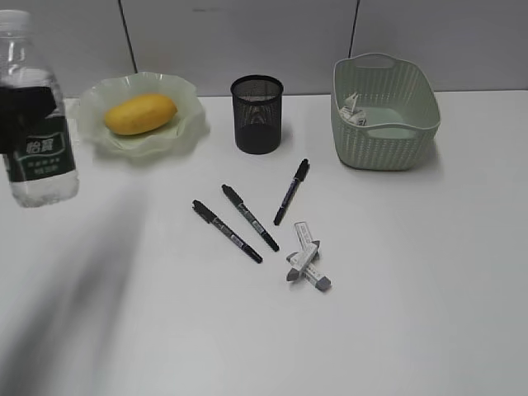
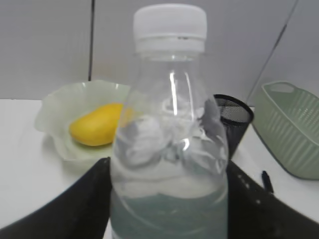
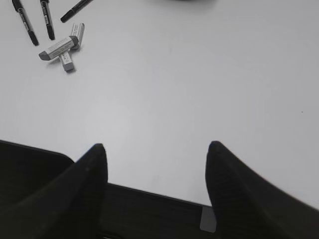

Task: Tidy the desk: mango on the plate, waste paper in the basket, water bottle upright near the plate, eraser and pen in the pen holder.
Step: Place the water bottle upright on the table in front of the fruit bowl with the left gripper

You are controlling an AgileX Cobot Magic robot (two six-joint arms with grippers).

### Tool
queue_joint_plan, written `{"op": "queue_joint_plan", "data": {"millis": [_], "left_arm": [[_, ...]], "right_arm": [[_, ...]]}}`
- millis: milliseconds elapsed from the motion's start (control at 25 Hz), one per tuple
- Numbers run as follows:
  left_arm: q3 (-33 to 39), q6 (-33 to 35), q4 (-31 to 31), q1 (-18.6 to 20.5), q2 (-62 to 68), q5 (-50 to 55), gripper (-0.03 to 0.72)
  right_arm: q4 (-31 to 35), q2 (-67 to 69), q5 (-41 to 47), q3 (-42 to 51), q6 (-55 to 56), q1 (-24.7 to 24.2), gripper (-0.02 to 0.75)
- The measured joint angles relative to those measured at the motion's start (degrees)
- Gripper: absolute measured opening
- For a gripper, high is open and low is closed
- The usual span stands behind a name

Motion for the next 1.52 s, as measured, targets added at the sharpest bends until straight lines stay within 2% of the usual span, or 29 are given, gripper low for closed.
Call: {"op": "queue_joint_plan", "data": {"millis": [200, 320, 560, 760, 920, 1200, 1320, 1520], "left_arm": [[2.4, 2.4, 1.7, 8.6, 1.4, -5.3, 0.473], [2.4, 2.8, 2.3, 11.0, 3.3, -11.1, 0.473], [2.7, 3.3, 3.2, 11.2, 5.0, -14.5, 0.473], [4.3, 10.3, 3.2, 11.2, 5.3, -17.3, 0.473], [5.8, 13.0, 3.0, 11.2, 6.8, -22.1, 0.473], [6.3, 14.8, 1.6, 11.2, 20.1, -39.6, 0.473], [6.0, 15.1, -1.2, 11.2, 27.0, -41.1, 0.473], [5.8, 20.9, -1.8, 11.4, 34.2, -40.9, 0.473]], "right_arm": [[0.0, 0.0, 0.0, 0.0, 0.2, 0.0, 0.490], [-0.1, 0.0, 0.0, 0.0, 0.6, 0.0, 0.490], [-0.1, 0.0, 0.0, 0.0, 0.9, 0.0, 0.490], [-0.1, 0.0, 0.0, 0.0, 1.0, 0.0, 0.490], [-0.1, 0.0, -0.1, 0.0, 1.0, 0.0, 0.489], [-0.1, 0.0, -0.1, 0.0, 1.0, 0.0, 0.489], [-0.1, 0.0, -0.1, 0.0, 1.0, 0.0, 0.489], [-0.1, 0.0, -0.1, 0.0, 1.0, 0.0, 0.489]]}}
